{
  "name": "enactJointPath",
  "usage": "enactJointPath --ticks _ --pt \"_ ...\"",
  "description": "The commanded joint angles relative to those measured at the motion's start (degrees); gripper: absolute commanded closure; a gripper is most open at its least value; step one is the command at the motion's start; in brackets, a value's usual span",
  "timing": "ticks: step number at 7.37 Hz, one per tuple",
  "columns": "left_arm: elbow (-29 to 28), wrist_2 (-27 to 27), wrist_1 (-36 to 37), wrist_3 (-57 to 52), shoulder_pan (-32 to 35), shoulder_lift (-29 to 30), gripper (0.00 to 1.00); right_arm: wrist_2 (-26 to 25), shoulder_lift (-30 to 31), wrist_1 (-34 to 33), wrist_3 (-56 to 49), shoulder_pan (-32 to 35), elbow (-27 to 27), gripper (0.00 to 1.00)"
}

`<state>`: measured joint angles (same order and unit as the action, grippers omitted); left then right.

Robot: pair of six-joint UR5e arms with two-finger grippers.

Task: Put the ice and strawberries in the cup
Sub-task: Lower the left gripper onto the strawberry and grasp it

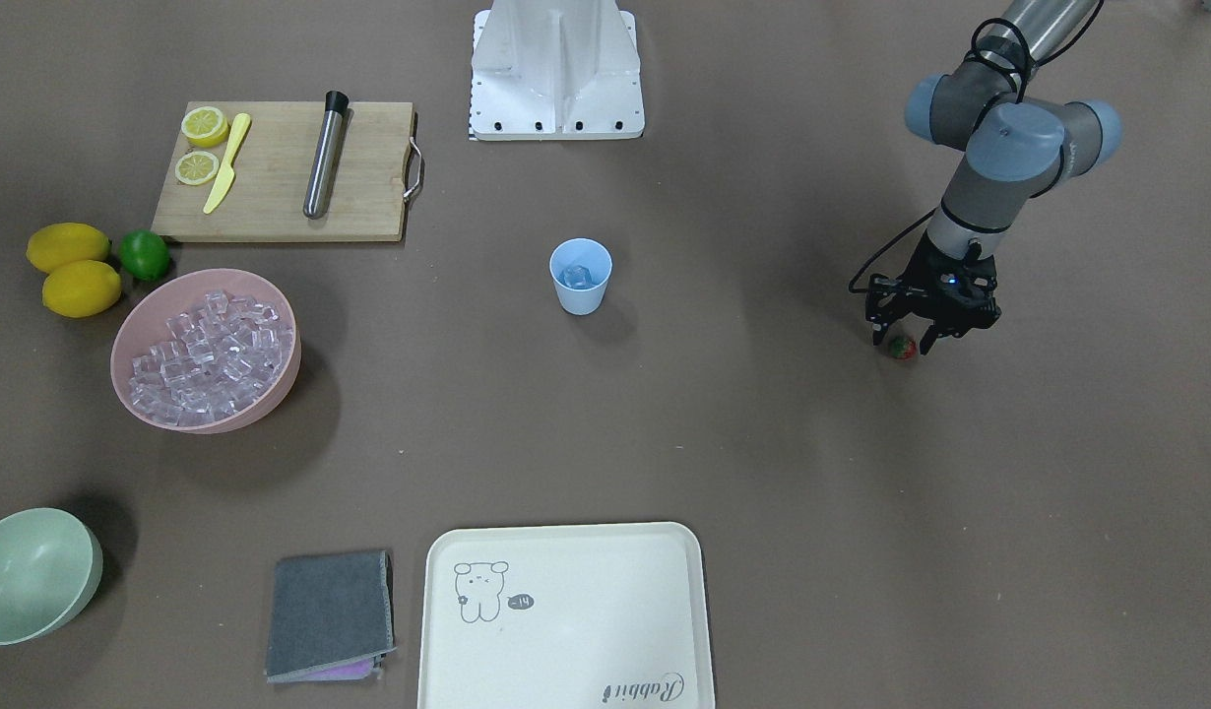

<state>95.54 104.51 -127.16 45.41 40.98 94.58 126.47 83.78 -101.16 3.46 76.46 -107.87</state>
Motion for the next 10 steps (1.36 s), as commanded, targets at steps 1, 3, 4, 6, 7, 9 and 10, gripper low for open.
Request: enactJointPath --ticks 1,3,4,6,7,9,10 --pt "0.0 0.1 0.2 -0.4 0.8 0.2 0.39 0.0 -0.2 0.0 0.2 0.0 0.0 0.00" --pt "0.0 0.1 0.2 -0.5 0.8 0.3 0.46 0.0 -0.3 0.0 0.2 0.0 0.0 0.00" --pt "-0.3 0.1 -0.1 -0.5 0.8 0.3 0.53 0.0 -0.3 0.0 0.2 0.0 0.0 0.00" --pt "0.5 0.8 -0.4 -0.4 0.9 1.1 1.00 0.0 -0.3 0.0 0.2 0.0 0.0 0.00" --pt "1.5 4.3 -0.5 -0.2 2.9 2.8 1.00 0.0 -0.4 0.0 0.2 0.0 0.0 0.00" --pt "4.4 8.4 -0.5 5.3 4.1 6.1 1.00 0.0 -0.3 0.0 0.3 0.0 0.0 0.00" --pt "5.0 9.4 -0.6 11.7 2.9 10.2 1.00 0.0 -0.3 0.0 0.4 0.0 0.1 0.00"
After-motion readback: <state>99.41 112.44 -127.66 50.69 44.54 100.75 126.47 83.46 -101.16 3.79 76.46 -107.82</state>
